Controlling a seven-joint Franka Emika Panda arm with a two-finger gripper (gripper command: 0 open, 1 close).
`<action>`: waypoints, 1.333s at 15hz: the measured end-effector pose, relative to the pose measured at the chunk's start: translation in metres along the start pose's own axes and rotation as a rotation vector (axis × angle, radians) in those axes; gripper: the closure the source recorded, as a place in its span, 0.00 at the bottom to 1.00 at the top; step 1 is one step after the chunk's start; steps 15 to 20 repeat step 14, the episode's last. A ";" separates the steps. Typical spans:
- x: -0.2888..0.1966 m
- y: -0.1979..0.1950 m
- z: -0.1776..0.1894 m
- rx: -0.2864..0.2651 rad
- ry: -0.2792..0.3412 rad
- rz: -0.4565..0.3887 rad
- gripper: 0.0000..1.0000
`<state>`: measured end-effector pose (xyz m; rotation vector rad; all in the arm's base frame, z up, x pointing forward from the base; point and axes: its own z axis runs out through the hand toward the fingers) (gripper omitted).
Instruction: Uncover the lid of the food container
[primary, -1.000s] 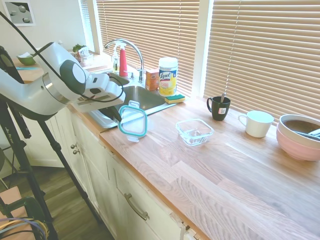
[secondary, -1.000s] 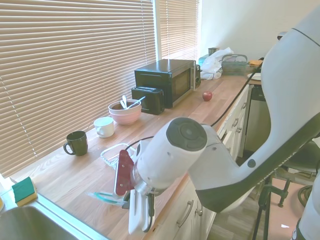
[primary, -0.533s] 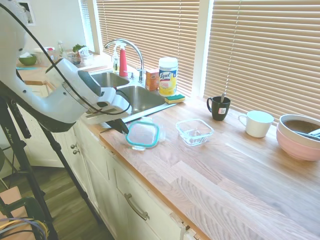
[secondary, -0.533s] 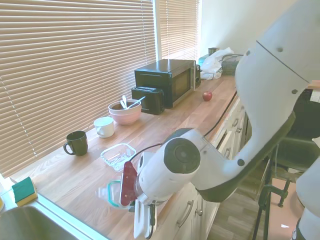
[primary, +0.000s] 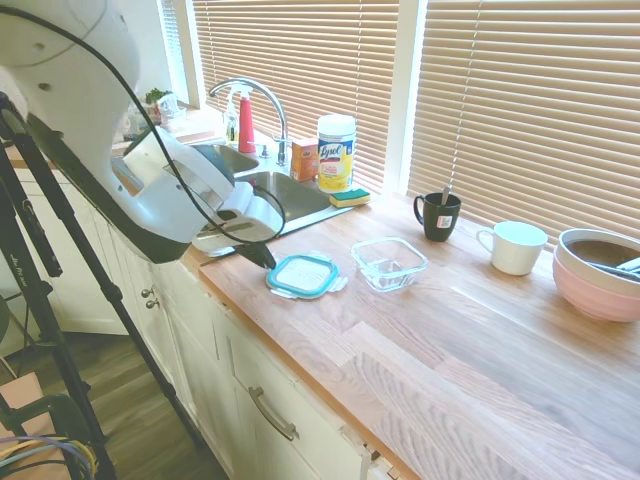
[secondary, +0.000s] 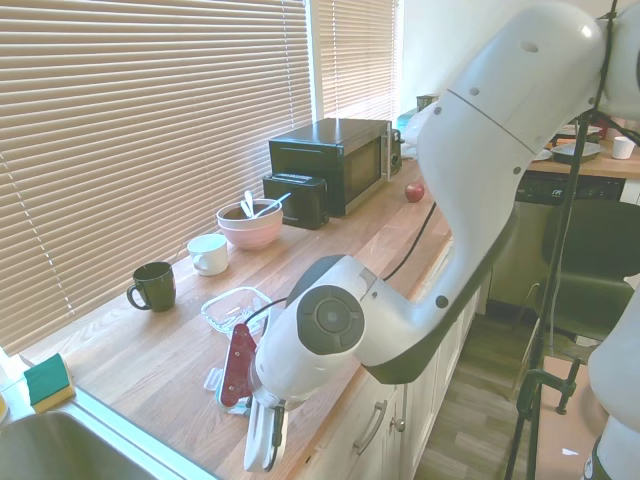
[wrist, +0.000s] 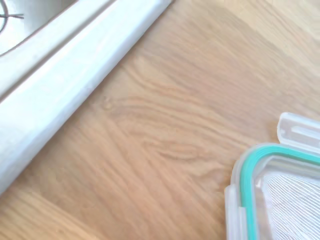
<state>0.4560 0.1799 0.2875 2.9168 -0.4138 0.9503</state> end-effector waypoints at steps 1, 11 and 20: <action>0.003 -0.001 0.002 0.004 -0.003 0.008 0.00; 0.040 -0.012 -0.015 0.026 -0.080 0.156 0.00; 0.056 -0.021 -0.028 -0.032 -0.159 0.261 0.00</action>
